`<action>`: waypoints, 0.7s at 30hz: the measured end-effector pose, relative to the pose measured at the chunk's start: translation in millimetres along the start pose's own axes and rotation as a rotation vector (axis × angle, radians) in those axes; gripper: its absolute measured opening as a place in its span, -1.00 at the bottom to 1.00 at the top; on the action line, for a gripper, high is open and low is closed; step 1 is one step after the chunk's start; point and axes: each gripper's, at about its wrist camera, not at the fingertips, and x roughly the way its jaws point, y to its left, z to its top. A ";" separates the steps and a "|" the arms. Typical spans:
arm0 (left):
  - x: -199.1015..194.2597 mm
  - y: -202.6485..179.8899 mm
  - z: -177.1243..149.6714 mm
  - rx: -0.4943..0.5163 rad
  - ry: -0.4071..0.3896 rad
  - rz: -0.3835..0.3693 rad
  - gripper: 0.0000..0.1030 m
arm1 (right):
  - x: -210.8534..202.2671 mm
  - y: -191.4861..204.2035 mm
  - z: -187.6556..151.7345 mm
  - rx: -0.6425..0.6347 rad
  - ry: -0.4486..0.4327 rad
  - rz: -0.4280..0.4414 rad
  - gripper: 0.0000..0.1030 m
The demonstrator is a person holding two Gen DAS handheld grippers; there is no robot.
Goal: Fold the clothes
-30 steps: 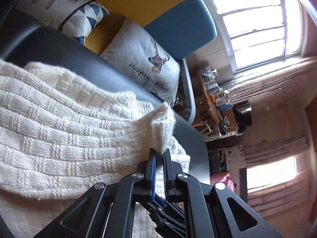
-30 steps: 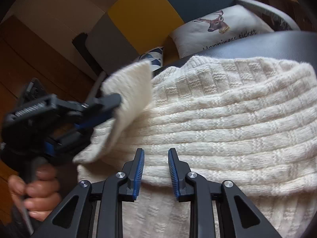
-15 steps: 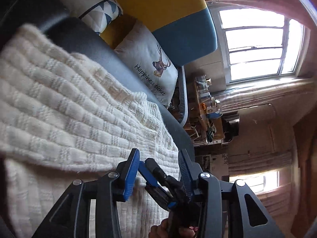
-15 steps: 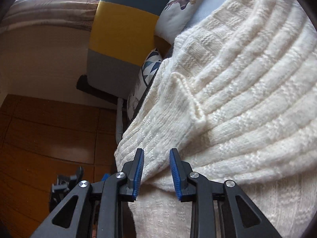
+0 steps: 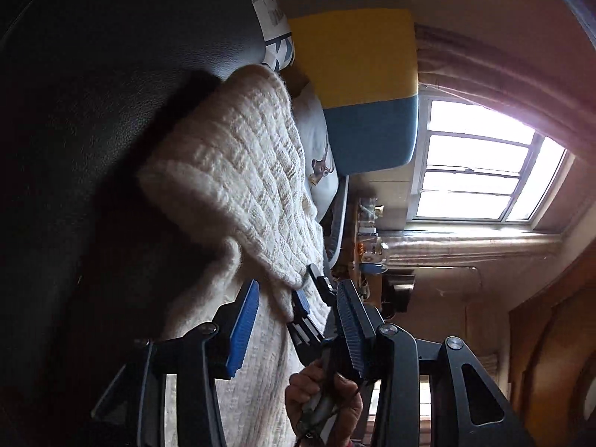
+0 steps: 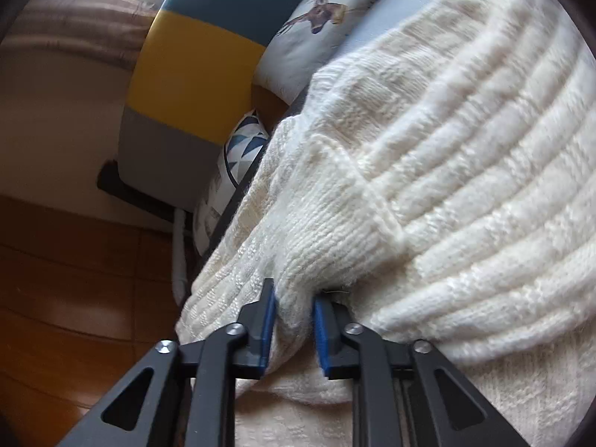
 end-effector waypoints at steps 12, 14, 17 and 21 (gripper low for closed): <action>37.9 -0.5 -10.0 -0.199 -0.002 -0.182 0.22 | -55.4 168.4 21.1 -0.593 -0.092 -0.076 -0.80; 49.8 -2.1 -10.9 -0.230 -0.014 -0.188 0.23 | -73.4 183.4 24.9 -0.624 -0.126 -0.051 -0.80; 62.8 -2.4 -2.2 -0.279 -0.068 -0.177 0.25 | -103.3 196.1 35.4 -0.652 -0.184 -0.025 -0.80; 71.0 -7.0 15.8 -0.281 -0.153 -0.129 0.28 | -144.7 187.9 56.7 -0.650 -0.264 -0.030 -0.80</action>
